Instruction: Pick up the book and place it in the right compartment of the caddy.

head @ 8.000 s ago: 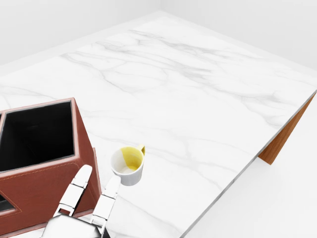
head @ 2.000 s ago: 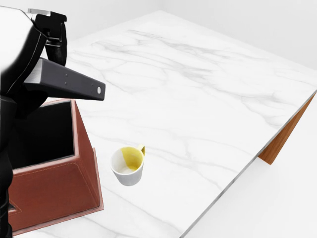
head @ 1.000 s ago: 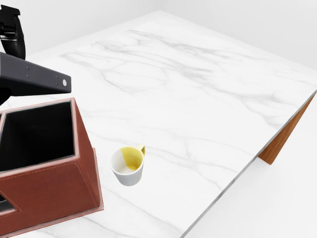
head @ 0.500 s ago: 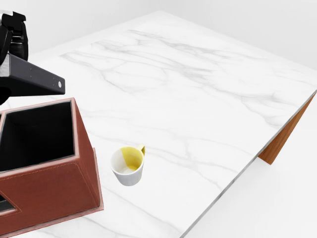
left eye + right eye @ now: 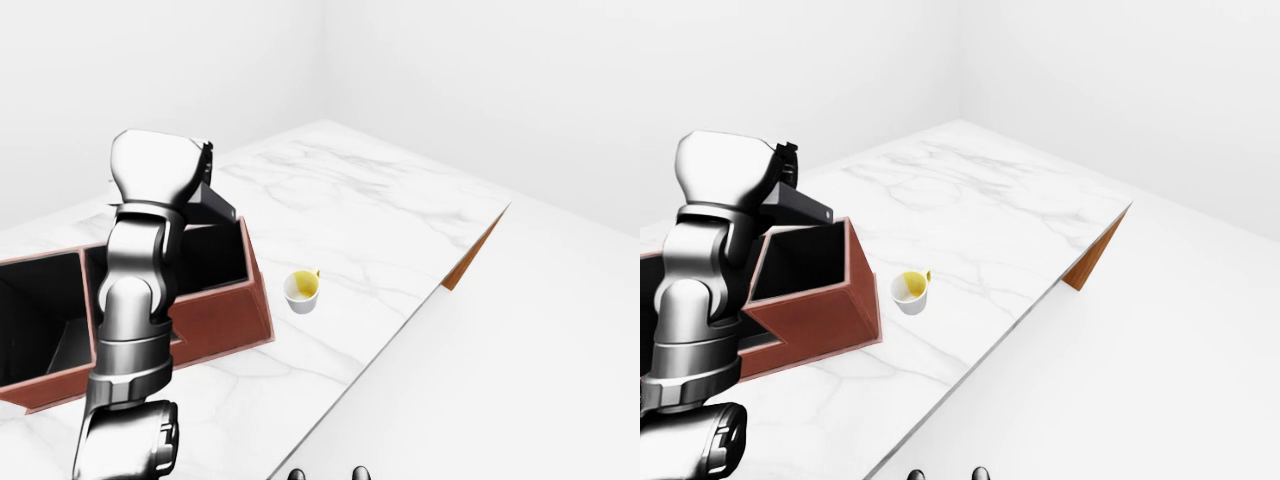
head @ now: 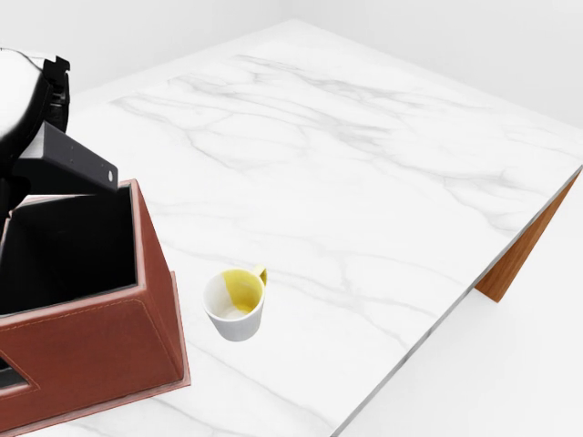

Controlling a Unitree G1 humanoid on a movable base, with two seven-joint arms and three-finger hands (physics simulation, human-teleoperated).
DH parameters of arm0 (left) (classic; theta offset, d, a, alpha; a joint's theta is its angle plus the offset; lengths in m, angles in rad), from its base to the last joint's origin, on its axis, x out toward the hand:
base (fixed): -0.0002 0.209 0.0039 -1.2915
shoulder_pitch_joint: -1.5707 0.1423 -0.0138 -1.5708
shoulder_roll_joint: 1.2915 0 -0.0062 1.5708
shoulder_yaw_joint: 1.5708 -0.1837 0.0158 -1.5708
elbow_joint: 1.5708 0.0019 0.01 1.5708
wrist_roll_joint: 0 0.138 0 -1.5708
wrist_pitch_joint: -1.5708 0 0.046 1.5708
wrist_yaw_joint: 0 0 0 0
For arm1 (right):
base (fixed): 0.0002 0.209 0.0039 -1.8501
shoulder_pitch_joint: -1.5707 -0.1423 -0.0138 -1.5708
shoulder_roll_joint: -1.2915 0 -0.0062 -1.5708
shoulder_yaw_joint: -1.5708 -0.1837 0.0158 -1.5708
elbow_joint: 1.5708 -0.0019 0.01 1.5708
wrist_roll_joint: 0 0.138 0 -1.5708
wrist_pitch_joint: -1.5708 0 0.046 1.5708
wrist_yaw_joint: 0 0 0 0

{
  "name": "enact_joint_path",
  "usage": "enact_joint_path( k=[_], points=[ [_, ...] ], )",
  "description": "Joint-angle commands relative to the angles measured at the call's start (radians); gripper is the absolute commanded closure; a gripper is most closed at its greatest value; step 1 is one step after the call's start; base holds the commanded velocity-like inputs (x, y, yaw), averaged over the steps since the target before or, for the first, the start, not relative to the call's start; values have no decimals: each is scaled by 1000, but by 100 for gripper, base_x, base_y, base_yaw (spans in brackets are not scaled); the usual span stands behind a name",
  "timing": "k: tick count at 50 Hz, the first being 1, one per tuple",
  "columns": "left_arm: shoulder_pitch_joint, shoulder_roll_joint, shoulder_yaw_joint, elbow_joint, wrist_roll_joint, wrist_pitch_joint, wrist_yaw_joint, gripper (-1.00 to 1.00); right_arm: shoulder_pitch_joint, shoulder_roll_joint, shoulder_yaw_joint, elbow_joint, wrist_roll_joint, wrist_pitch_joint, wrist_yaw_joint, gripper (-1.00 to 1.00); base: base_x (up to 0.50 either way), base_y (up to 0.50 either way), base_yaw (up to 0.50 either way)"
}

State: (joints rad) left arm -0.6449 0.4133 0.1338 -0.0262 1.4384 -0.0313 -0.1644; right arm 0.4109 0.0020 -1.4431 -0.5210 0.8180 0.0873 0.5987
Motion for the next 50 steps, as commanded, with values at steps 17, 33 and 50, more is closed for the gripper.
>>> enact_joint_path(
  k=[17, 33, 50],
  points=[
    [-35, 3, -16, 143, 101, 1, 90, 100, -1, 1, 3, -1, -6, 0, 0, -100, 0, 0, 0],
    [-23, -3, -33, 180, 140, -22, 93, 100, -1, 2, 4, 2, -7, 0, 3, -100, 0, 0, 0],
    [-11, -14, -44, 214, 165, -46, 88, 100, -2, 2, 6, 4, -12, 0, 7, -100, 0, 0, 0]
  ],
)
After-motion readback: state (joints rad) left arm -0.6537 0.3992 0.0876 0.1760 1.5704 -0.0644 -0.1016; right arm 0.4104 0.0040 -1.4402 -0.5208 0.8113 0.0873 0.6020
